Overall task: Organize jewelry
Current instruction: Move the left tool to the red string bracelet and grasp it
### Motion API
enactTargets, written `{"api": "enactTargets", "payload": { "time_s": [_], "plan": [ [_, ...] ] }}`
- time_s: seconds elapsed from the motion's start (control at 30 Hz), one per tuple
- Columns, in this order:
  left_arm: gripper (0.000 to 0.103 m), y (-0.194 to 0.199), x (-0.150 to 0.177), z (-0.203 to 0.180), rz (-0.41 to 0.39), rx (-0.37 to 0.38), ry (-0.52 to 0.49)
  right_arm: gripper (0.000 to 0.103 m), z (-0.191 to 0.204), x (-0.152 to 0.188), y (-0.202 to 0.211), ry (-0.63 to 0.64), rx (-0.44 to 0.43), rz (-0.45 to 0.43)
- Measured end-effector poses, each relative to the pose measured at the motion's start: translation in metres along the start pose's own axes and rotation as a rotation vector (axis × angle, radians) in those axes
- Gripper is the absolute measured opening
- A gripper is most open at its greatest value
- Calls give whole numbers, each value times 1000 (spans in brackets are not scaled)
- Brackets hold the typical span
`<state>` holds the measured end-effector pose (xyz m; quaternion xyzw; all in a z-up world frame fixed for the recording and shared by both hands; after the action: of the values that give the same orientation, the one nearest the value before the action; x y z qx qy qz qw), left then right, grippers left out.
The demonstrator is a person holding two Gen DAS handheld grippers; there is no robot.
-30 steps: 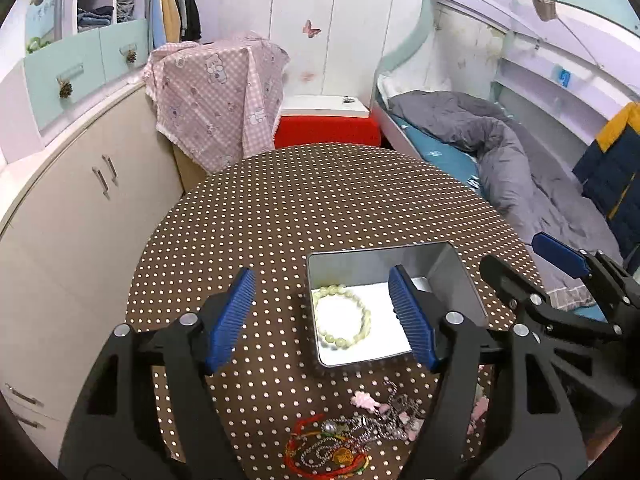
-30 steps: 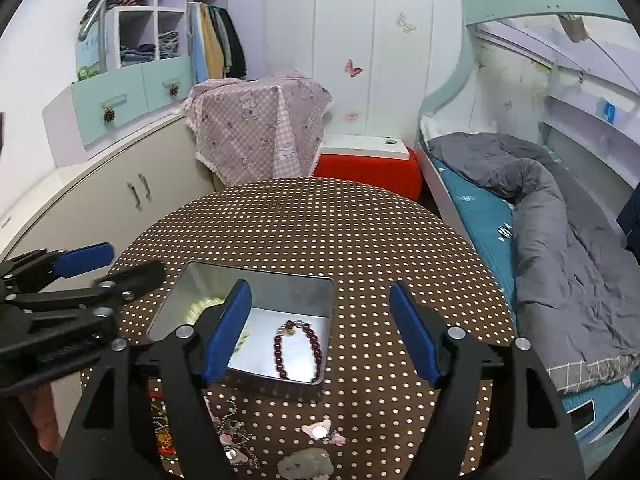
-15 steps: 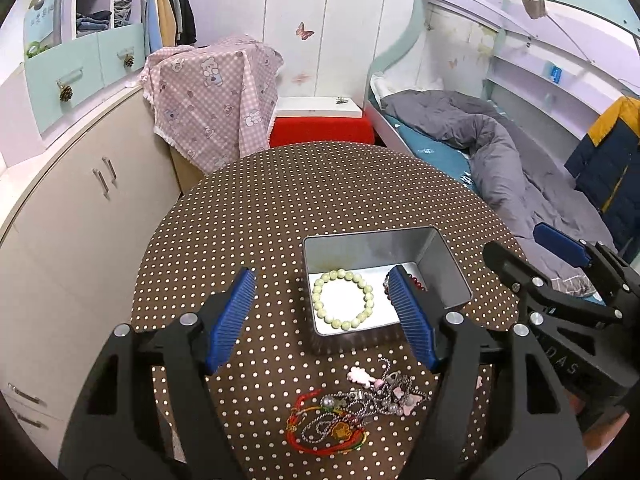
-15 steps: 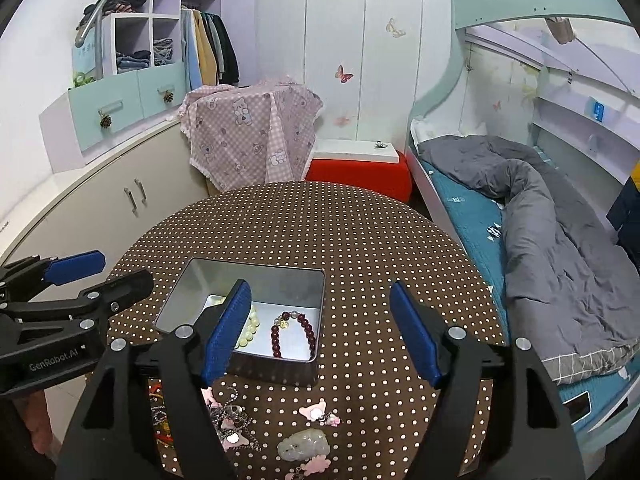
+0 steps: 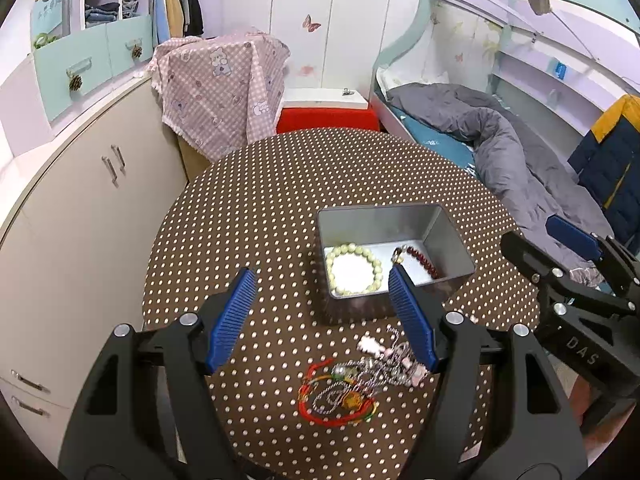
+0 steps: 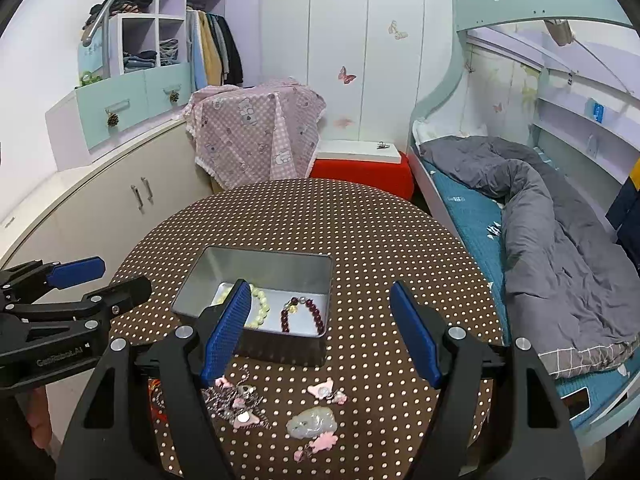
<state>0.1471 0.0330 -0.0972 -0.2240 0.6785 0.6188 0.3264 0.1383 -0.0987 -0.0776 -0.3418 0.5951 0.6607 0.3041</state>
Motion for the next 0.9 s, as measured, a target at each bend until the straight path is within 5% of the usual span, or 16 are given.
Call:
{"api": "enactTargets", "payload": {
  "time_s": [0.67, 0.9],
  "plan": [
    [68, -47, 92, 20, 257, -24, -32, 68, 20, 66, -24, 40, -61, 195],
    [57, -62, 105, 24, 299, -65, -70, 68, 24, 77, -29, 47, -68, 220]
  ]
}}
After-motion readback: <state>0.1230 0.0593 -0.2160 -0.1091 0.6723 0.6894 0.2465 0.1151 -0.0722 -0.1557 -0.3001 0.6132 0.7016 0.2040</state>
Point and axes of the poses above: each gripper's, at about its wrist camera, not at the fingertips, and y roughly against the way its jaws point, z to its left, x to its underside, the point moved 10 cm from there along -y, roughly the way its jaws point, and after that the axes turned 4 degrees about -y, right-handed, at the moved point
